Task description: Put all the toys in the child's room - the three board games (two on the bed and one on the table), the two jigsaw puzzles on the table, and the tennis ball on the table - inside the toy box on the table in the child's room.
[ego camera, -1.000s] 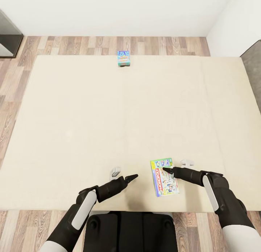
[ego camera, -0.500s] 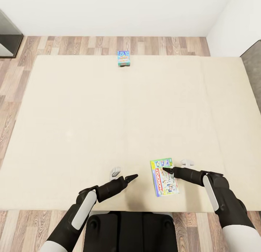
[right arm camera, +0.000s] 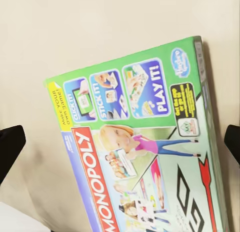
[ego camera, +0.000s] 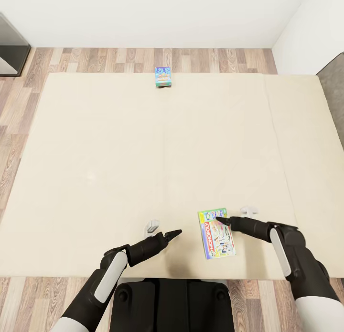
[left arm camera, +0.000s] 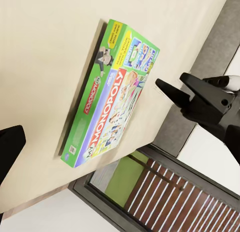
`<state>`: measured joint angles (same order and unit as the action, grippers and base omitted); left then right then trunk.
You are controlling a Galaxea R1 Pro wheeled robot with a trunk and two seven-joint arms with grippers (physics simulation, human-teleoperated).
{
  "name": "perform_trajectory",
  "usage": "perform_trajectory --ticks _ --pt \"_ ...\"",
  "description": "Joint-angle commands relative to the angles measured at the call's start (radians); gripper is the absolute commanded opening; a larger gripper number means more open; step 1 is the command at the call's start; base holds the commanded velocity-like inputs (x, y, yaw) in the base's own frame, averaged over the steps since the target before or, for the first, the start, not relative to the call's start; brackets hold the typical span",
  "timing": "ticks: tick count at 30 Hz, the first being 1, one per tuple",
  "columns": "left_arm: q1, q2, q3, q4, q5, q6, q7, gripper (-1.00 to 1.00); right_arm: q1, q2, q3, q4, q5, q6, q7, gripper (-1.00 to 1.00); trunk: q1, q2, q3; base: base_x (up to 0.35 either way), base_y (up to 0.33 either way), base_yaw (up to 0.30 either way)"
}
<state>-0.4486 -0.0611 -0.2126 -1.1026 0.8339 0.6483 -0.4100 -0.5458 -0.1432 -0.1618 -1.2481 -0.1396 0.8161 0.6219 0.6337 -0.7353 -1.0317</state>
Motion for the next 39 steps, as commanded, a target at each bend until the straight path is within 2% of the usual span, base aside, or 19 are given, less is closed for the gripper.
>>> perform_trajectory --ticks 1,17,24,29,32,39 --pt "0.000 0.000 0.001 0.000 0.005 0.007 0.000 1.00 0.000 -0.001 -0.001 -0.004 -0.007 0.008 -0.001 1.00 0.000 -0.001 -0.001 0.000 0.000 0.000" --pt "0.000 0.000 0.001 0.000 0.005 0.007 0.000 1.00 0.001 -0.003 -0.006 -0.019 -0.006 0.008 0.013 1.00 0.000 -0.001 -0.001 0.000 0.000 0.000" --pt "0.000 0.000 0.001 0.000 0.005 0.007 0.000 1.00 0.001 -0.007 -0.039 -0.021 -0.004 0.009 0.040 1.00 0.000 -0.001 -0.001 0.000 0.000 0.000" --pt "0.000 0.000 0.001 0.000 0.005 0.007 0.000 1.00 0.002 -0.010 -0.080 -0.021 0.002 0.009 0.051 1.00 0.000 -0.001 -0.001 0.000 0.000 0.000" --pt "0.000 0.000 0.001 0.000 0.005 0.007 0.000 1.00 0.002 -0.010 -0.086 -0.021 0.005 0.009 0.053 1.00 0.000 -0.001 -0.001 0.000 0.000 0.000" --pt "-0.001 0.000 0.001 0.000 0.005 0.007 0.000 1.00 0.008 -0.011 -0.102 -0.014 0.044 0.008 0.056 1.00 0.000 -0.001 -0.001 0.000 0.000 0.000"
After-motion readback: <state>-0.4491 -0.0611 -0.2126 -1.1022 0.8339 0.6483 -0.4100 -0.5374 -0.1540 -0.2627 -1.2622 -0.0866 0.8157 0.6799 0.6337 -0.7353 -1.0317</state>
